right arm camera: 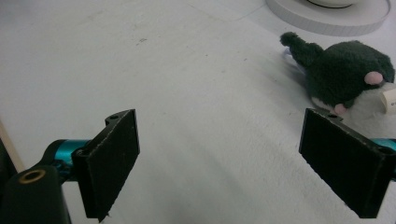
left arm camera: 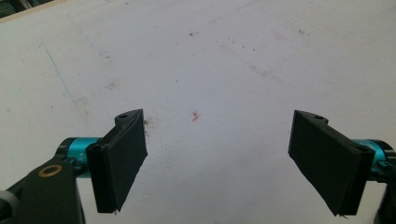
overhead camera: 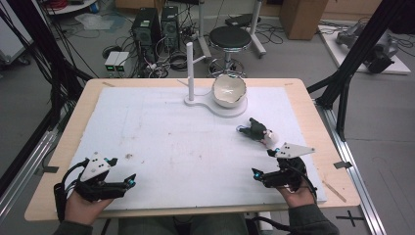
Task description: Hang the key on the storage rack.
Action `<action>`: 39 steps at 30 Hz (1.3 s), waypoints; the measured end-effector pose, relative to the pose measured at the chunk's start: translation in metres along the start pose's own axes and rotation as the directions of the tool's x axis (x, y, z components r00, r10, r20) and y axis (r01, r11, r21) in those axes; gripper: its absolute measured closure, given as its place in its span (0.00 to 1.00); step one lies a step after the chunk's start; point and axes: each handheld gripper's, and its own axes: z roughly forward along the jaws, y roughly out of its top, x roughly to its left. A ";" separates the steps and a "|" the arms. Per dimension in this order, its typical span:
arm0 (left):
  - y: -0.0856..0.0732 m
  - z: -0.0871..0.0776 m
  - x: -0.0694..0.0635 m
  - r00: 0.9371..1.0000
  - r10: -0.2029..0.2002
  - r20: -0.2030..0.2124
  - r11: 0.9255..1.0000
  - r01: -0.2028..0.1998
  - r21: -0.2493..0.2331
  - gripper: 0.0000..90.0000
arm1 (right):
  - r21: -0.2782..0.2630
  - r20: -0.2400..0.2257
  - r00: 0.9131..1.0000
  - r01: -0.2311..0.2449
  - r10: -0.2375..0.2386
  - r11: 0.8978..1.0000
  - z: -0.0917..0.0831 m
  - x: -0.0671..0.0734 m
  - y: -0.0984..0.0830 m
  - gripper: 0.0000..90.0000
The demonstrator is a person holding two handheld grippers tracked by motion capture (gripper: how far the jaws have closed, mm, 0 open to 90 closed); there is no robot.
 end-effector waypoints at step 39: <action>0.000 -0.001 0.001 1.000 -0.004 -0.023 1.000 0.003 -0.020 0.22 | 0.022 0.002 1.000 0.007 -0.007 1.000 -0.004 -0.002 0.001 0.13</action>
